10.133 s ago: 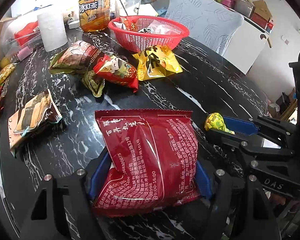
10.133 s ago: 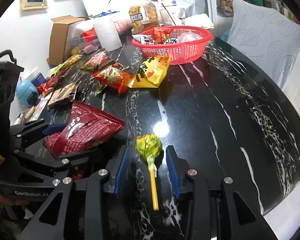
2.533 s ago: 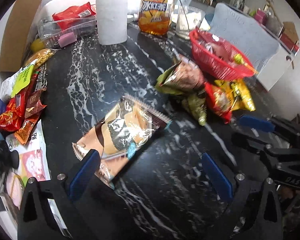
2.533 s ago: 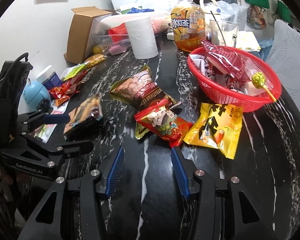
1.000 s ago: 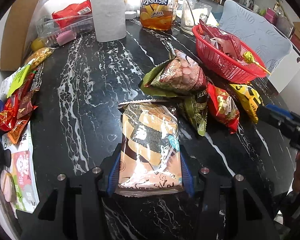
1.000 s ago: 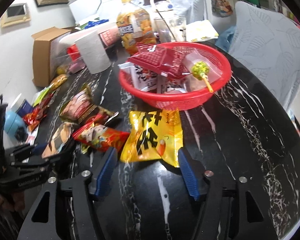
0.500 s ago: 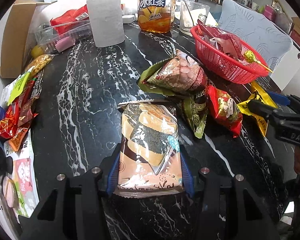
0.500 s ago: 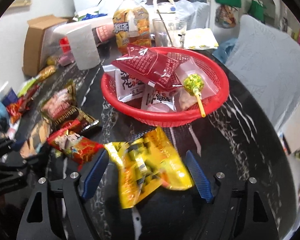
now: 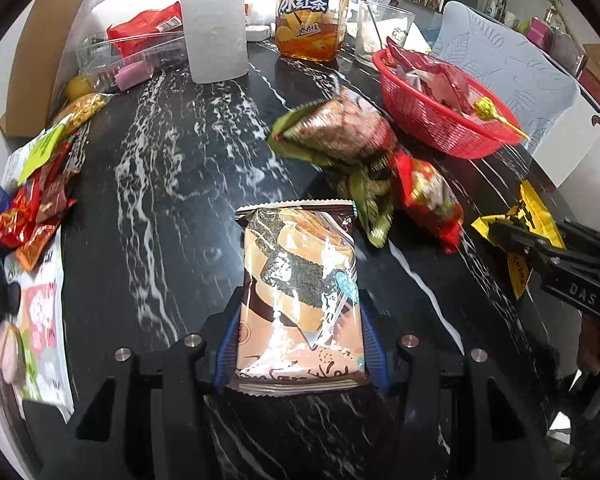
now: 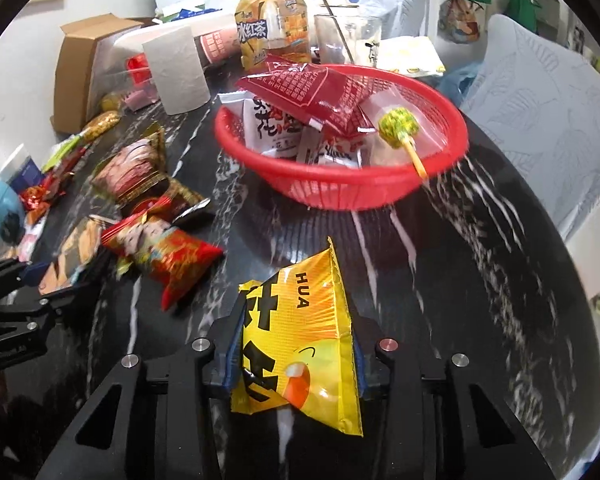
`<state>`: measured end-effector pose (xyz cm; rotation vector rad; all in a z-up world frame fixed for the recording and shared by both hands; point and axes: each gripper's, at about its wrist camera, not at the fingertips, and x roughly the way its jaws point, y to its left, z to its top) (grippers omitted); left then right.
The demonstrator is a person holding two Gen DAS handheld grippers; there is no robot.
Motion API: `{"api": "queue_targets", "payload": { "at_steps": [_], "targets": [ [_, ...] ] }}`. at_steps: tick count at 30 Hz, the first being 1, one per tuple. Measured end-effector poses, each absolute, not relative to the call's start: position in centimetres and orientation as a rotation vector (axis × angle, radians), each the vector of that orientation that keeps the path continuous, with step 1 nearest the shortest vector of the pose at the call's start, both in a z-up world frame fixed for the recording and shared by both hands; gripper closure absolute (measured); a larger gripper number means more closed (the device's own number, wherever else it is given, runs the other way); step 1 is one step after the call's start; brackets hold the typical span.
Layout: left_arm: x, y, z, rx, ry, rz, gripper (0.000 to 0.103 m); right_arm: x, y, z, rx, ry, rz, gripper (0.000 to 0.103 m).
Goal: Organize snacks
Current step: 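Carry the seaweed cracker packet and yellow packet over the red basket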
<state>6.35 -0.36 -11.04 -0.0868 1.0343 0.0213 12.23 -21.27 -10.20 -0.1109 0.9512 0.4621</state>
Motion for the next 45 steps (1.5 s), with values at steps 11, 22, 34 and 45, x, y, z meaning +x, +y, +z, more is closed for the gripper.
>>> {"api": "queue_targets", "payload": {
  "at_steps": [11, 22, 34, 45],
  "targets": [
    [3.3, -2.5, -10.8, -0.122, 1.047, -0.05, 0.052, 7.5, -22.7, -10.1, -0.044, 0.956, 0.512, 0.062],
    [2.3, -4.3, -10.0, -0.129, 1.034, -0.082, 0.052, 5.9, -23.9, -9.8, 0.006, 0.949, 0.543, 0.062],
    [2.7, -5.5, -7.3, -0.105, 0.972, -0.142, 0.052, 5.5, -23.7, -8.9, 0.057, 0.954, 0.626, 0.062],
    [5.0, -6.1, -2.5, -0.026, 0.838, -0.156, 0.052, 7.2, -23.3, -4.5, 0.031, 0.841, 0.641, 0.062]
  ]
}}
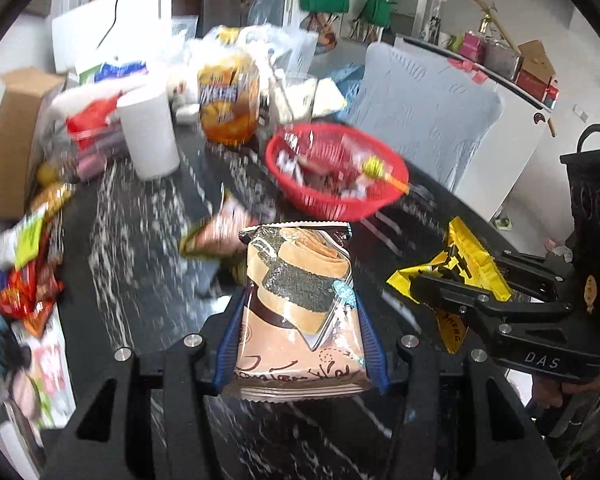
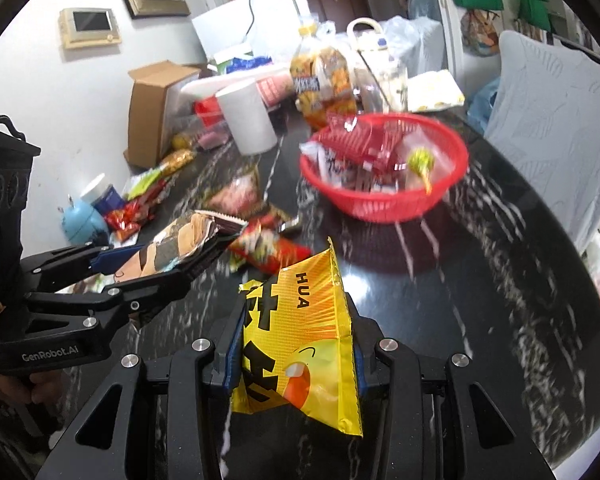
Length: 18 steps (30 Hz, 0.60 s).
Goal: Organize snacks
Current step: 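Carry the seaweed cracker packet and yellow packet over the red basket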
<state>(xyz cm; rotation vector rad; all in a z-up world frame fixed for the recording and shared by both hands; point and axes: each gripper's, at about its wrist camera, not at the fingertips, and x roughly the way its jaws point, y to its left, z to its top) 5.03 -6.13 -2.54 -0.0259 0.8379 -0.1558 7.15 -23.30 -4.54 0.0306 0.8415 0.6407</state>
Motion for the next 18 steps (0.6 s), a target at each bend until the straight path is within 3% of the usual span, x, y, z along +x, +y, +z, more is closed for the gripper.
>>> {"api": "queue_targets", "payload": {
  "at_steps": [18],
  "targets": [
    [11.7, -9.1, 3.5, 0.036, 0.66, -0.257, 0.052, 13.3, -26.1, 1.9, -0.017, 0.683, 0.494, 0.063]
  ]
}}
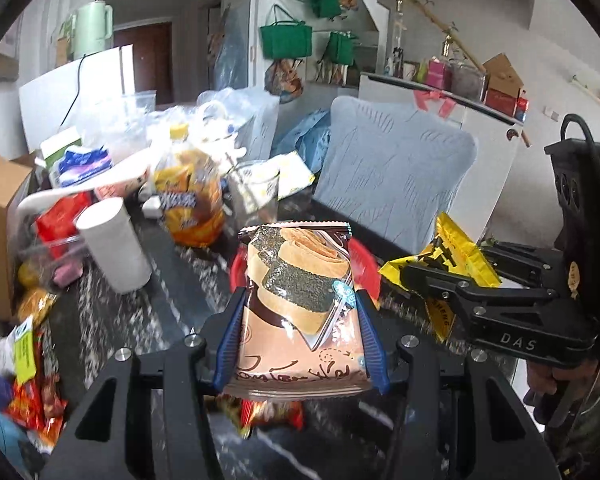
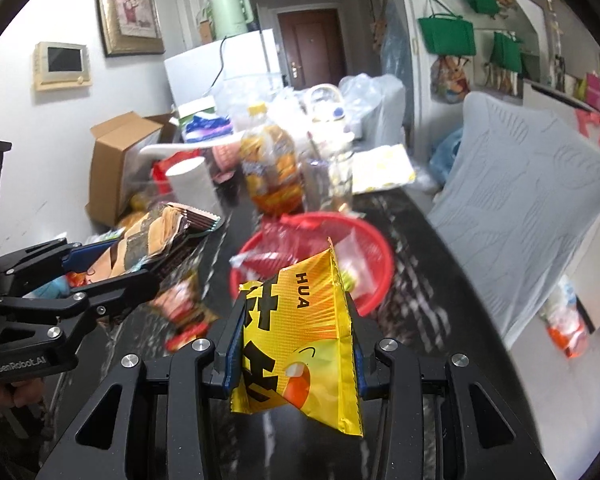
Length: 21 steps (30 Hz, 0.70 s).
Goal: Organize snacks
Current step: 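Carry the seaweed cracker packet and yellow packet over the red basket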
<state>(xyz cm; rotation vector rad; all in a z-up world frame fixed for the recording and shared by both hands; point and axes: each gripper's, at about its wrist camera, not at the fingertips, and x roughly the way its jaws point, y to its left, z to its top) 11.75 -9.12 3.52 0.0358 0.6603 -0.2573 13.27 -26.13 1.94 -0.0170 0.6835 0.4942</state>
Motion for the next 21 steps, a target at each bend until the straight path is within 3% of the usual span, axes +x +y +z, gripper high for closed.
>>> {"api": "queue_targets", "payload": {
  "at_steps": [9, 21],
  "targets": [
    [15.9, -10.7, 2.0, 0.032, 0.666, -0.349, 0.052, 17.0, -27.6, 2.8, -0.008, 0.658, 0.421, 0.063],
    [20.7, -12.5, -5.7, 0.09, 0.893, -0.406, 0.052, 21.3, -29.0, -0.7, 0.018, 0.744, 0.354, 0.063]
  ]
}}
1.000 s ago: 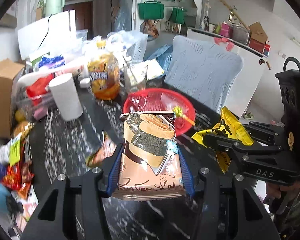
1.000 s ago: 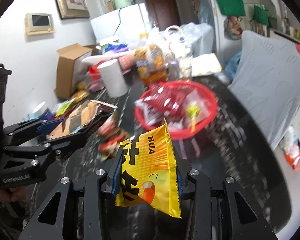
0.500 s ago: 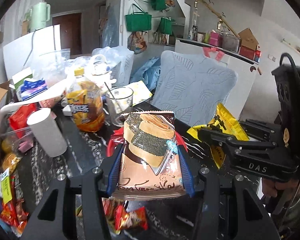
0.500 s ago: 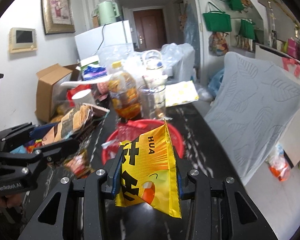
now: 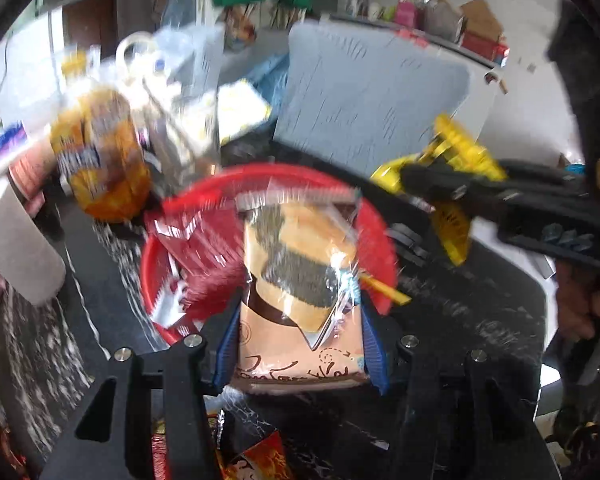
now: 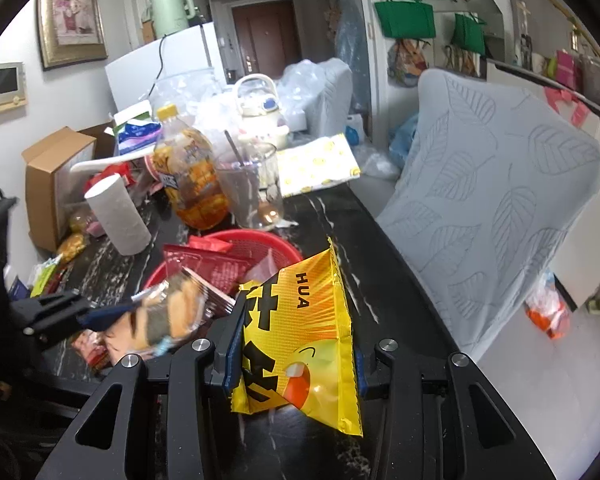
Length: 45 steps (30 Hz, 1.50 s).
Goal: Organize snacks
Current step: 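Lower both packets into the basket and open both grippers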
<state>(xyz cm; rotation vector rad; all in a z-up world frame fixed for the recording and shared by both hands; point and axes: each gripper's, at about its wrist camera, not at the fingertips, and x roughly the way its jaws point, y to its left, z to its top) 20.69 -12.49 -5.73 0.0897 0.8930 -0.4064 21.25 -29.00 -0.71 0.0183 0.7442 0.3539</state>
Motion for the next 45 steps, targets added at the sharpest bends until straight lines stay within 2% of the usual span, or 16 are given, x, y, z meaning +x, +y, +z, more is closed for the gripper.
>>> {"api": "queue_targets", "payload": {
  "at_steps": [8, 16, 34, 36, 38, 40, 42, 45],
  "targets": [
    [22.2, -11.4, -6.9, 0.025, 0.922, -0.37, 0.052, 22.0, -28.6, -1.6, 0.026, 0.768, 0.374, 0.063],
    [21.5, -11.0, -5.5, 0.022, 0.832, -0.339, 0.052, 22.1, -27.9, -1.9, 0.021, 0.774, 0.401, 0.063],
    [23.3, -9.5, -3.9, 0.054, 0.803, -0.262, 0.052, 24.4, -24.7, -3.7, -0.062, 0.812, 0.517, 0.06],
    [23.3, -9.5, -4.0, 0.053, 0.8, -0.257, 0.051, 24.7, -24.1, -4.2, -0.082, 0.826, 0.527, 0.048],
    [23.4, -9.6, -3.8, 0.059, 0.79, -0.256, 0.051, 24.8, -24.0, -4.6, -0.097, 0.833, 0.499, 0.043],
    [23.6, -9.8, -3.5, 0.063, 0.781, -0.259, 0.051, 24.8, -24.4, -4.5, -0.077, 0.83, 0.497, 0.041],
    [23.8, -10.0, -3.1, 0.059, 0.77, -0.272, 0.051, 24.6, -25.2, -4.0, -0.05, 0.818, 0.484, 0.036],
    [24.0, -10.6, -2.5, 0.07, 0.752, -0.28, 0.051, 24.1, -26.2, -3.3, -0.025, 0.793, 0.465, 0.035]
  ]
}}
